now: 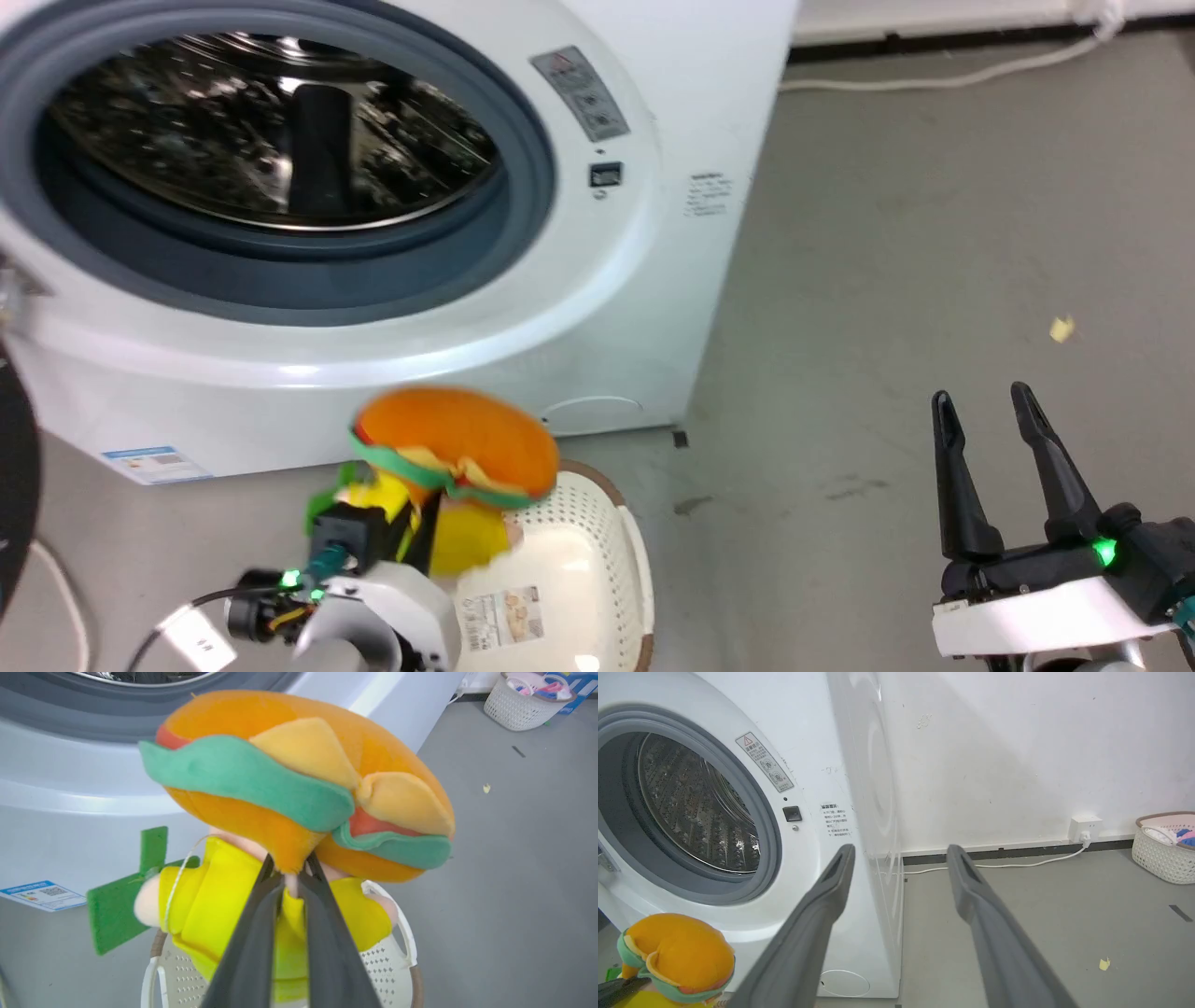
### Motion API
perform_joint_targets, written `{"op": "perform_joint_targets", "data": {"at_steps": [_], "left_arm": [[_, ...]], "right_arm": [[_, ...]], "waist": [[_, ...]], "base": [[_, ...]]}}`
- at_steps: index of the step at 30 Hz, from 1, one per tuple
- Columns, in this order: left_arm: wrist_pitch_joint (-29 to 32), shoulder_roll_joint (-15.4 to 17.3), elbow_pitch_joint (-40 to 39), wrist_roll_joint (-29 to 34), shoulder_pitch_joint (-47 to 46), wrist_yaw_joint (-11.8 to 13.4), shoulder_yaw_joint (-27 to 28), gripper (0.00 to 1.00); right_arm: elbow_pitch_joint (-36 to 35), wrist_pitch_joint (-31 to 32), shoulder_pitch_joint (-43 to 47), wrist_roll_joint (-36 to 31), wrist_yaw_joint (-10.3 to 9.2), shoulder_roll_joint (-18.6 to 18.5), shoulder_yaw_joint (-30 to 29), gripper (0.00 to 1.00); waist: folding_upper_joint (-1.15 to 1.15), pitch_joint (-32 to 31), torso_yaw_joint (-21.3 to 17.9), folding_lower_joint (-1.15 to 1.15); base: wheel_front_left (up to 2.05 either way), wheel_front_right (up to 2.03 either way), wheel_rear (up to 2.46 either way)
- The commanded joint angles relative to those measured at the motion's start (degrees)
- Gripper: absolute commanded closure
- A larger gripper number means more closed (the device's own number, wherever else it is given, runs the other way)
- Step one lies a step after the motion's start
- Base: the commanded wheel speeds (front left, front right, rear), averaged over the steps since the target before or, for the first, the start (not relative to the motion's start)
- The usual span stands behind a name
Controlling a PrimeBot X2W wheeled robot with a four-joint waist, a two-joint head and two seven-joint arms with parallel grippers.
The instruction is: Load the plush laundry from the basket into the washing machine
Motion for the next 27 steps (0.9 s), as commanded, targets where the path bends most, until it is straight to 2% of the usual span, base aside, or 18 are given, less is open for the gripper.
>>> {"op": "perform_joint_targets", "data": {"at_steps": [1,6,7,12,18,27], "left_arm": [[-0.31,0.15,-2.43,0.68,1.07,0.51,1.13,1.00],[-0.32,0.29,-17.07,4.94,3.52,2.33,8.26,1.00],[-0.32,0.14,-22.14,6.69,3.40,2.66,11.21,1.00],[-0.32,0.53,-29.44,9.77,0.48,2.21,17.10,1.00],[-0.11,5.02,-28.07,11.32,-9.07,0.27,20.62,1.00],[8.28,15.69,-18.34,13.77,-31.15,-3.51,22.14,1.00]], "right_arm": [[-0.07,-0.25,0.71,-0.34,-0.04,0.12,-0.04,0.00],[-0.74,-0.25,0.54,-0.56,-0.04,0.12,0.15,0.00],[-0.96,-0.25,0.23,-0.68,-0.04,0.12,0.54,0.00],[-1.45,-0.25,-1.05,-0.47,-0.04,0.12,1.40,0.00],[-2.40,-0.25,-3.53,0.61,-0.04,0.12,2.68,0.00],[-3.01,-0.25,-7.71,3.80,-0.04,0.12,4.84,0.00]], "waist": [[0.00,-0.99,1.06,0.02],[0.00,0.10,0.96,0.02],[0.00,1.19,0.55,0.02],[0.00,5.14,-1.42,0.02],[0.00,12.08,-5.01,0.02],[0.00,22.31,-10.45,0.02]], "base": [[0.00,0.00,0.00],[0.00,0.00,0.00],[0.00,0.00,0.00],[0.00,0.00,0.00],[0.00,0.00,0.00],[0.00,0.00,0.00]]}}
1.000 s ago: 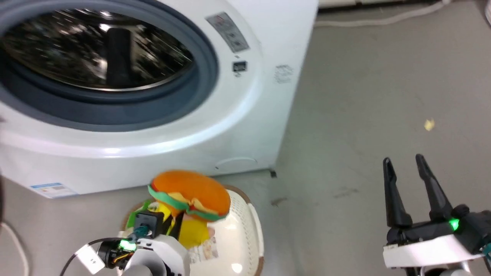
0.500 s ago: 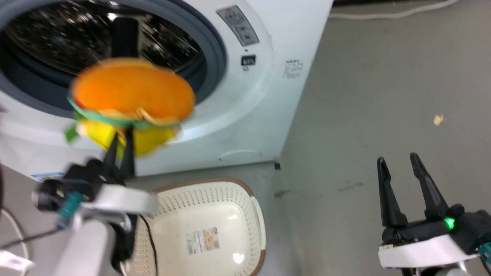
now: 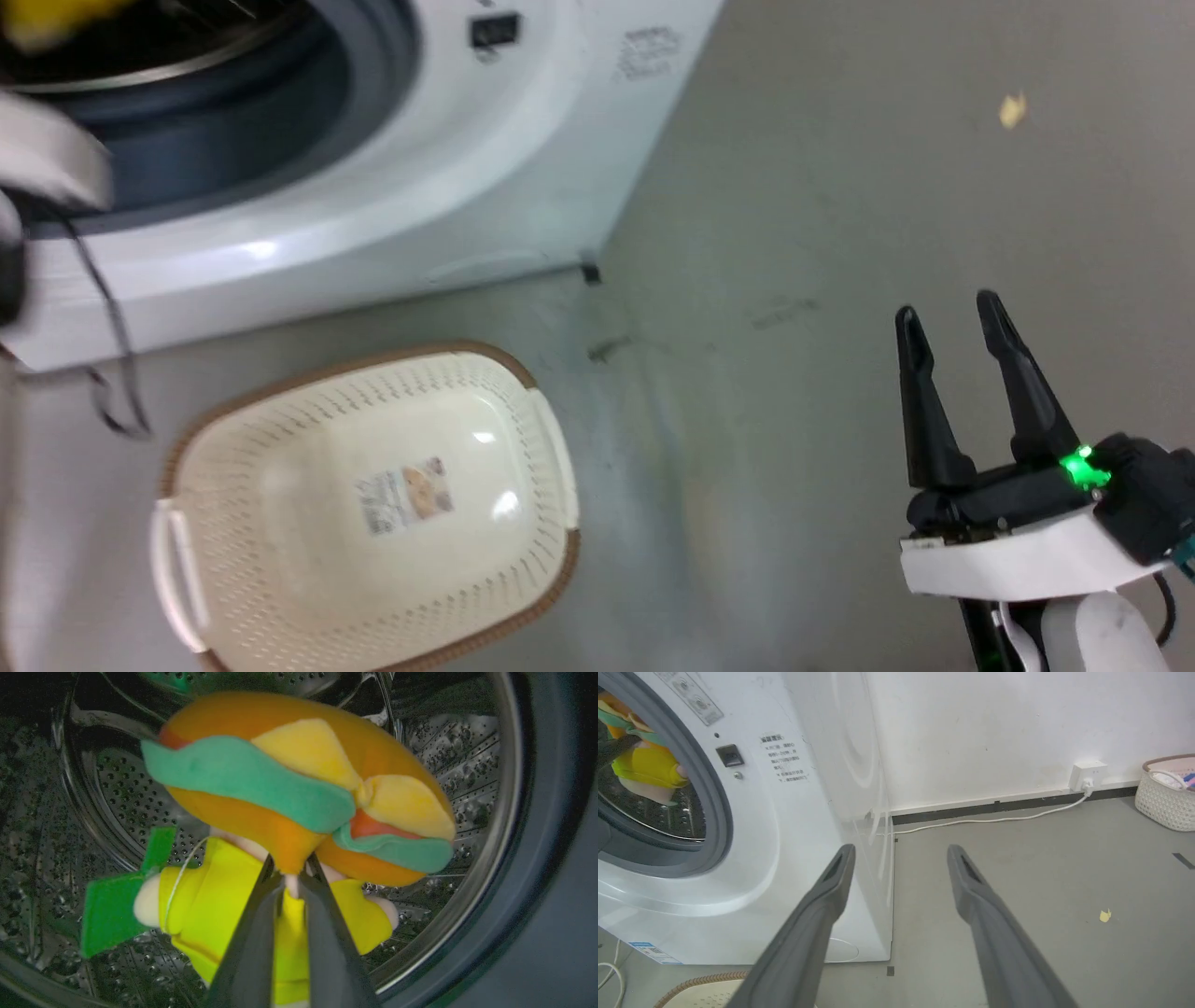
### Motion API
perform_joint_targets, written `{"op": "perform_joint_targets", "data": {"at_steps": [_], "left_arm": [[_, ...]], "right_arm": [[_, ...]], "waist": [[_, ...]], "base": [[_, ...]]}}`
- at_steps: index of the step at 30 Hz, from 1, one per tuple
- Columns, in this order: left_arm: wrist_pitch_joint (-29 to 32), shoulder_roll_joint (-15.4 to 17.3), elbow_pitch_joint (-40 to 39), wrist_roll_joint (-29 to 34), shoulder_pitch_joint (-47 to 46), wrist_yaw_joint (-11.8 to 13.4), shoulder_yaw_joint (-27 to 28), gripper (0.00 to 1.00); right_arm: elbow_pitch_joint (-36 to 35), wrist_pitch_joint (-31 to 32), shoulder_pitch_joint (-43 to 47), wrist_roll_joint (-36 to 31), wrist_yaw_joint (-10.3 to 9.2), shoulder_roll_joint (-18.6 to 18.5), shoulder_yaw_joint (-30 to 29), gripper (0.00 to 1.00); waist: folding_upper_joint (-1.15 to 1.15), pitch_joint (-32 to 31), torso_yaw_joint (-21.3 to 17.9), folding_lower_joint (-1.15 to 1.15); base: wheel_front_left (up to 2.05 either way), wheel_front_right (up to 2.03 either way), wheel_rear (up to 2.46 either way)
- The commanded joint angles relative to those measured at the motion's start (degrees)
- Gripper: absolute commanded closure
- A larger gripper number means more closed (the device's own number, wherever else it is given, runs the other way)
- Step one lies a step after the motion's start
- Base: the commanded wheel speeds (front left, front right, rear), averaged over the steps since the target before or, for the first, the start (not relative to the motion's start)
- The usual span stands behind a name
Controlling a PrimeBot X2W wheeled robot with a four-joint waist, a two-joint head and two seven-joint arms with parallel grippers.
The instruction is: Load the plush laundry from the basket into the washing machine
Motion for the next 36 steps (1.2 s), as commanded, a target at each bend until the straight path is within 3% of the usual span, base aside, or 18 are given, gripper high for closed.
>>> {"op": "perform_joint_targets", "data": {"at_steps": [1,7,12,17,24,25,26,27,36], "left_arm": [[0.91,1.03,1.46,0.64,-3.21,-0.60,-0.11,1.00],[7.42,6.08,11.01,4.19,-15.41,-2.87,-2.73,1.00],[12.15,7.42,18.82,5.22,-21.65,-4.40,-5.03,1.00],[14.80,7.21,24.59,5.19,-24.65,-5.61,-7.48,1.00],[12.71,5.98,29.14,4.83,-25.62,-6.25,-10.09,1.00],[12.13,5.76,29.60,4.66,-25.54,-6.34,-10.48,0.96],[11.31,5.60,30.00,4.61,-25.39,-6.39,-10.84,0.05],[10.46,5.34,30.51,4.31,-25.14,-6.44,-11.01,0.00],[-2.14,0.25,33.46,0.44,-16.87,-6.18,-10.53,0.00]], "right_arm": [[-0.31,-0.25,-1.10,0.70,-0.04,0.08,0.27,0.00],[-0.35,-0.25,-2.74,2.58,-0.04,0.08,1.47,0.00],[-0.26,-0.25,-3.80,3.75,-0.04,0.08,2.14,0.00],[-0.16,-0.25,-4.32,4.40,-0.04,0.08,2.39,0.00],[0.39,-0.25,-5.08,4.21,-0.04,0.08,2.27,0.00],[0.44,-0.25,-5.20,4.08,-0.04,0.08,2.15,0.00],[0.48,-0.25,-5.29,3.94,-0.04,0.08,2.02,0.00],[0.52,-0.25,-5.31,3.73,-0.04,0.08,1.93,0.00],[2.21,-0.25,-3.10,0.86,-0.04,0.08,0.19,0.00]], "waist": [[0.00,4.43,-3.56,-0.02],[0.00,8.37,-6.01,-0.02],[0.00,10.36,-7.18,-0.02],[0.00,11.42,-7.52,-0.02],[0.00,11.06,-6.68,-0.02],[0.00,10.73,-6.48,-0.02],[0.00,10.27,-6.25,-0.02],[0.00,9.65,-5.98,-0.02],[0.00,-0.04,-1.80,-0.02]], "base": [[0.00,0.00,0.00],[0.00,0.00,0.00],[0.00,0.00,0.00],[0.00,0.00,0.00],[0.00,0.00,0.00],[0.00,0.00,0.00],[0.00,0.00,0.00],[0.00,0.00,0.00],[0.00,0.00,0.00]]}}
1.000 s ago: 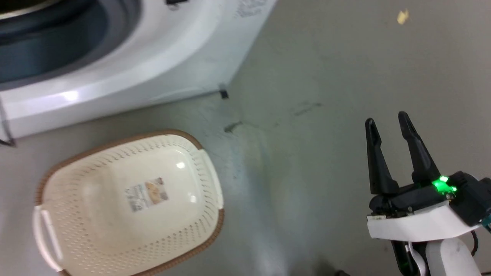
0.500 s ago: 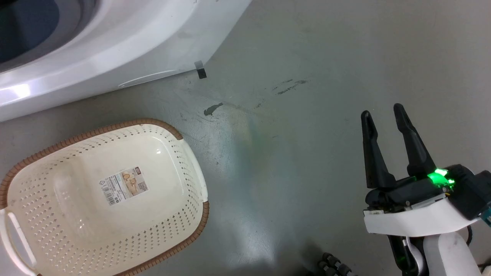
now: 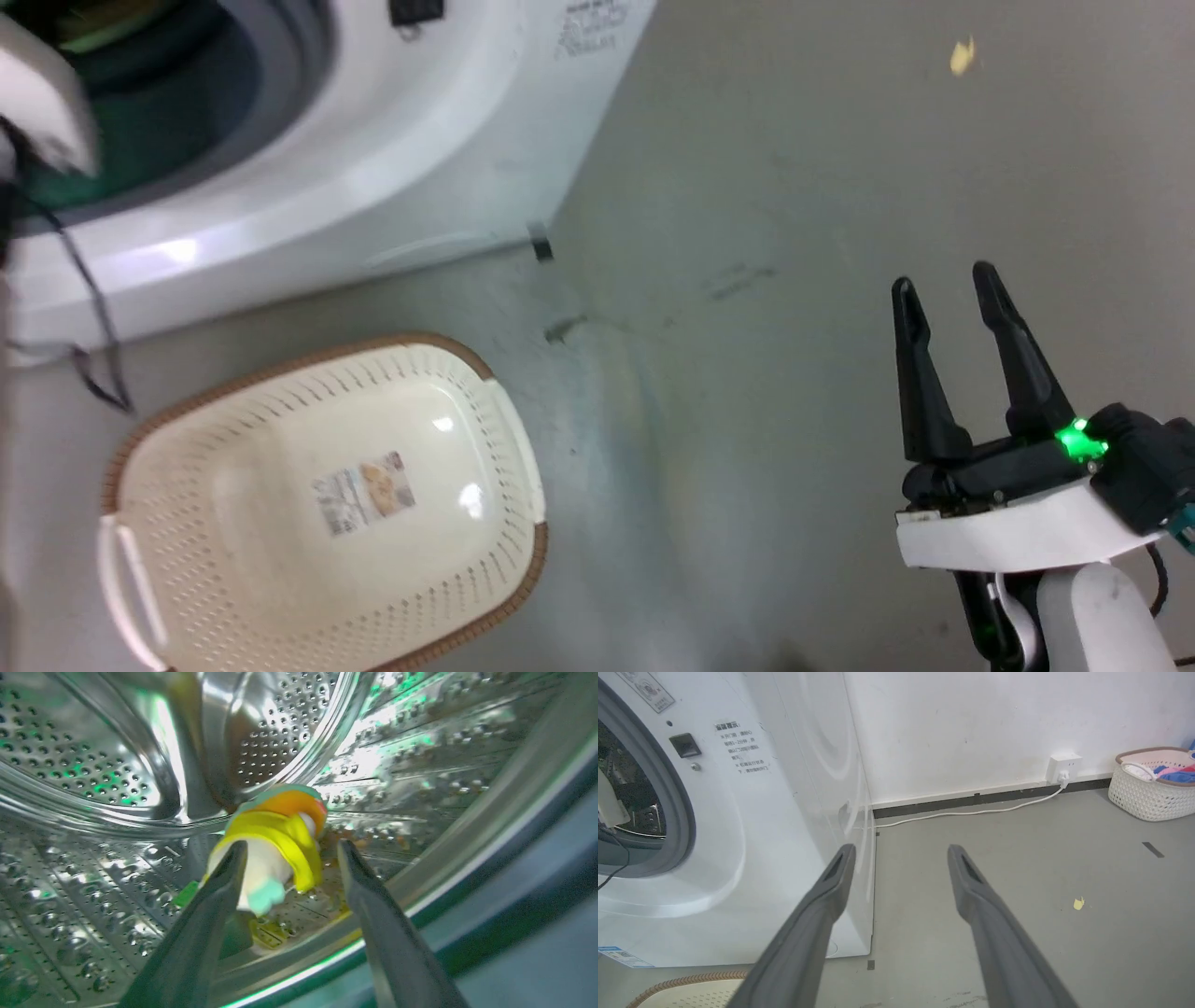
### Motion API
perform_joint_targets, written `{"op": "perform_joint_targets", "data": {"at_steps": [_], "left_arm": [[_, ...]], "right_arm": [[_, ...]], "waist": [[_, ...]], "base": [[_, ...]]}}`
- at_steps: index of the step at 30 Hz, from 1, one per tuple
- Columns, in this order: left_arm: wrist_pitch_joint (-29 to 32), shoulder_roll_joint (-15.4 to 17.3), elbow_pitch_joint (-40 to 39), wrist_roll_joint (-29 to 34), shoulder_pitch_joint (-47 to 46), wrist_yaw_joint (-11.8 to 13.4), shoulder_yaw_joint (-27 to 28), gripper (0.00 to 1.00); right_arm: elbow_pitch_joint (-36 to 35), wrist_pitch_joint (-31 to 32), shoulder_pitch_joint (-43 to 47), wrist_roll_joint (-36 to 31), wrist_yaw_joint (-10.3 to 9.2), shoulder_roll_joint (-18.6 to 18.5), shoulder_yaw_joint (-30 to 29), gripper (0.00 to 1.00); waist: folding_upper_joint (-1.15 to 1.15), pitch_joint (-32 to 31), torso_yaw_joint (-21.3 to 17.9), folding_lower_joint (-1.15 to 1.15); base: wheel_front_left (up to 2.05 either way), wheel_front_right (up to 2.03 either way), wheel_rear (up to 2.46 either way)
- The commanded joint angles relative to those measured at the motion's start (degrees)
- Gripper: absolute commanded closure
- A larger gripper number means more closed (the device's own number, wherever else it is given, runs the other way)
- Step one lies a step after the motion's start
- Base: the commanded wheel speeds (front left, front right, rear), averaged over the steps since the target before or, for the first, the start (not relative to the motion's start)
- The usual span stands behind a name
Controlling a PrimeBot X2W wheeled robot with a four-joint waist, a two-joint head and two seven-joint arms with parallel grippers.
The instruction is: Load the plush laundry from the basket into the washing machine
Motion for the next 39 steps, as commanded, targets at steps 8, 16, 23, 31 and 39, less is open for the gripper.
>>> {"op": "perform_joint_targets", "data": {"at_steps": [8,16,23,31,39], "left_arm": [[-7.51,-8.45,-8.00,-4.84,17.58,1.85,1.94,0.00],[-7.60,-14.00,-26.51,-4.98,37.56,5.12,3.71,0.00],[-7.61,-18.38,-38.42,-4.60,53.03,8.03,6.22,0.00],[-7.62,-22.61,-44.26,-1.94,64.55,8.94,7.59,0.00],[-7.62,-25.48,-46.19,0.66,69.36,9.13,9.44,0.00]], "right_arm": [[0.92,-0.25,4.33,-2.62,-0.04,0.08,-2.10,0.00],[1.35,-0.25,7.96,-5.67,-0.04,0.08,-3.19,0.00],[1.50,-0.25,11.58,-6.27,-0.04,0.08,-4.05,0.00],[2.07,-0.25,14.78,-6.02,-0.04,0.08,-4.04,0.00],[3.64,-0.25,16.28,-6.36,-0.04,0.08,-3.01,0.00]], "waist": [[0.00,-14.99,7.81,0.00],[0.00,-23.98,12.81,0.00],[0.00,-28.83,15.68,0.00],[0.00,-31.62,17.01,0.00],[0.00,-32.23,16.96,0.00]], "base": [[0.00,0.00,0.00],[0.00,0.00,0.00],[0.00,0.00,0.00],[0.00,0.00,0.00],[0.00,0.00,0.00]]}}
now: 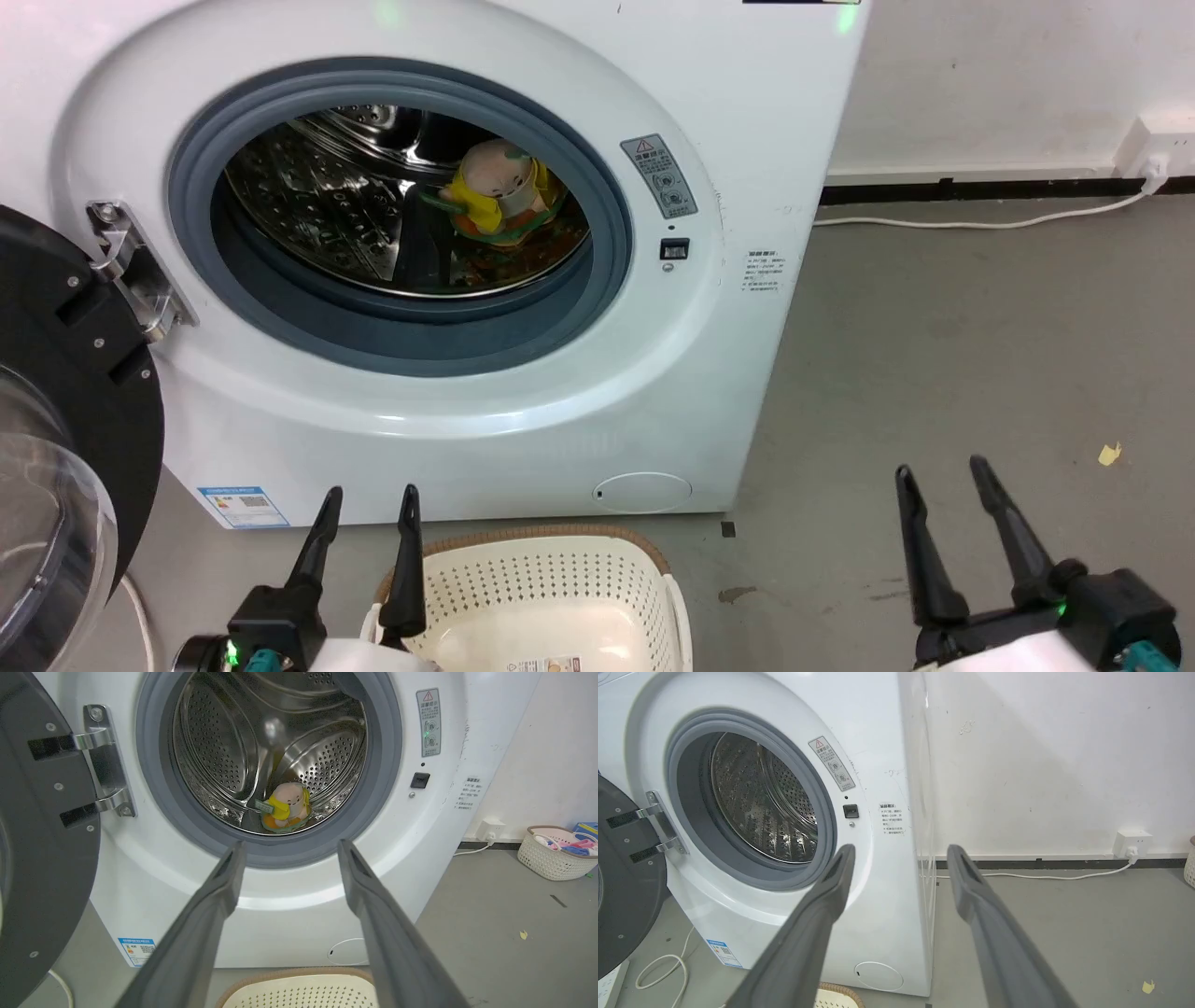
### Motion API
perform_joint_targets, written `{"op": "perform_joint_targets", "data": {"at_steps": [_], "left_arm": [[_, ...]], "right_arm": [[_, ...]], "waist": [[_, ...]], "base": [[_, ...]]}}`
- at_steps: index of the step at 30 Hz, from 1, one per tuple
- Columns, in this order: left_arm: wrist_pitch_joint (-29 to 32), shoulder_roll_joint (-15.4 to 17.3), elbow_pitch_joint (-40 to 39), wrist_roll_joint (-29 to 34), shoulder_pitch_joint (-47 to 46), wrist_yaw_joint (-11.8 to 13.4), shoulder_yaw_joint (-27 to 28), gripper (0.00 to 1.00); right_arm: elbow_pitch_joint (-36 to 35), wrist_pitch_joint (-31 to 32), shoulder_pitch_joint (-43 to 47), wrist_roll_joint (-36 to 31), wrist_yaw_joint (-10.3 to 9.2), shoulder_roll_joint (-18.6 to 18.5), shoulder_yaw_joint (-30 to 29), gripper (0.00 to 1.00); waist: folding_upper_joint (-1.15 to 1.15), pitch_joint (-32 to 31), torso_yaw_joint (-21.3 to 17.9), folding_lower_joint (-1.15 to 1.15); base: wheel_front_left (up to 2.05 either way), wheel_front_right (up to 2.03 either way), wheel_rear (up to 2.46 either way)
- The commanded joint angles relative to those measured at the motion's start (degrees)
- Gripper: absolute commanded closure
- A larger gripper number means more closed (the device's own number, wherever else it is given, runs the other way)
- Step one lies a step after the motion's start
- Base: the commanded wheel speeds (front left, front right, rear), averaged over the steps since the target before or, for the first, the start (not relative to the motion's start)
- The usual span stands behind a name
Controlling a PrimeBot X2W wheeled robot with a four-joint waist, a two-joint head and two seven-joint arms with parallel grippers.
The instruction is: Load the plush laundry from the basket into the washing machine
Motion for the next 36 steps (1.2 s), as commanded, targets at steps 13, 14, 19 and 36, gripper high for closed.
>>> {"op": "perform_joint_targets", "data": {"at_steps": [13,14,19,36], "left_arm": [[-0.30,-1.68,0.53,1.87,0.66,-1.92,3.62,0.00],[0.00,-1.52,0.45,1.54,0.26,-1.79,3.48,1.00],[0.06,-1.47,0.46,1.48,0.22,-1.73,3.27,1.00],[2.05,-1.67,-0.15,2.80,-0.11,-1.77,3.63,1.00]], "right_arm": [[1.82,-0.25,1.16,-0.95,-0.04,0.07,1.07,0.00],[1.72,0.00,0.47,-0.79,0.00,0.00,1.01,1.00],[1.72,0.06,0.44,-0.80,0.01,-0.01,0.99,1.00],[1.70,2.06,-0.14,-2.04,0.00,0.00,0.52,1.00]], "waist": [[0.00,0.44,0.20,0.01],[0.00,0.44,0.21,0.01],[0.00,0.44,0.20,0.01],[0.00,0.10,0.21,0.01]], "base": [[0.00,0.00,0.00],[0.00,0.00,0.00],[0.00,0.00,0.00],[0.00,0.00,0.00]]}}
